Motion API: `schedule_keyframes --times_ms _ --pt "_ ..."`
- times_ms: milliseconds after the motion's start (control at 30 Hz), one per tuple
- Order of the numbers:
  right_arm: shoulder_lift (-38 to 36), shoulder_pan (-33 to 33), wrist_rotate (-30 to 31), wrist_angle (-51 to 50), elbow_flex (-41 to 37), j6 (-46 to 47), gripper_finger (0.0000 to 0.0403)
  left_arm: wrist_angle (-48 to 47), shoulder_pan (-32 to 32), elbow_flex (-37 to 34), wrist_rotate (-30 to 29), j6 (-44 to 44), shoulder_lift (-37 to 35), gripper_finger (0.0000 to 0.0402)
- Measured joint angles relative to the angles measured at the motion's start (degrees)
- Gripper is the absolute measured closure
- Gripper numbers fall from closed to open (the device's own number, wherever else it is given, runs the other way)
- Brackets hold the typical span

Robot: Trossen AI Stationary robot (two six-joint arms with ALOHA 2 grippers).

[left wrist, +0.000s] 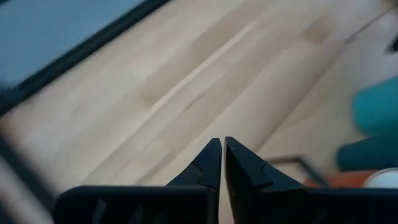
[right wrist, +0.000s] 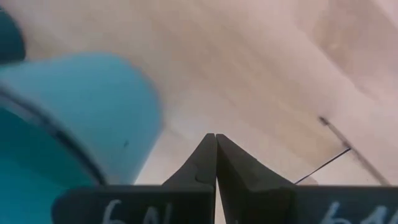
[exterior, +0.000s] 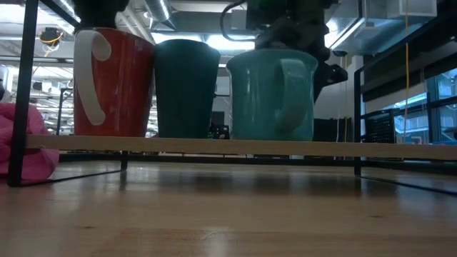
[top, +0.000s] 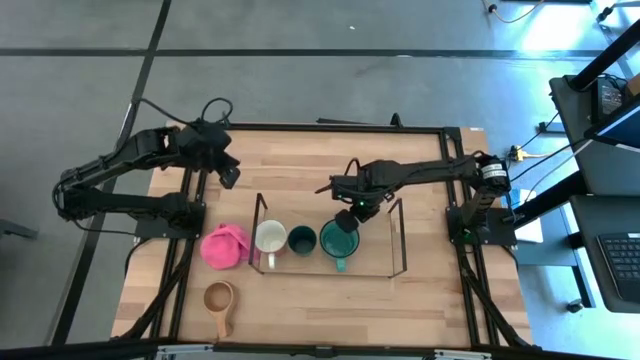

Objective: Stack small to large cups/mugs on shelf
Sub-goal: Adjust the orange mug on the shelf

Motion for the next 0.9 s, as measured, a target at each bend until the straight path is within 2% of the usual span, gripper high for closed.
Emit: schedule_keyframes --times_ms 100,200,533,733,900 --pt "0.00 -0.97 2.08 0.00 0.00 -0.03 0.0397 -5.17 -1.00 -0.02 -2.33 -4.38 -0.02 0.0388" --pt "-0.02 -2.13 3.38 0.25 0.02 -1.58 0.0397 -5.28 -3.37 -2.16 -3.12 -8.38 -1.46 0.0388" --pt "-2.97 -7.14 5.51 3.30 0.11 -6.02 0.0397 11.57 -17.27 -22.64 1.43 -28.10 -13.88 0.0388" --pt "-5.77 -10.04 6.38 3.04 0.11 -7.77 0.0397 16.26 -25.72 -27.00 1.43 -35.77 -16.37 0.0388" --pt "-7.14 -12.24 6.42 2.90 0.11 -9.21 0.0397 22.41 -34.03 -29.54 4.54 -38.90 -14.88 0.0388"
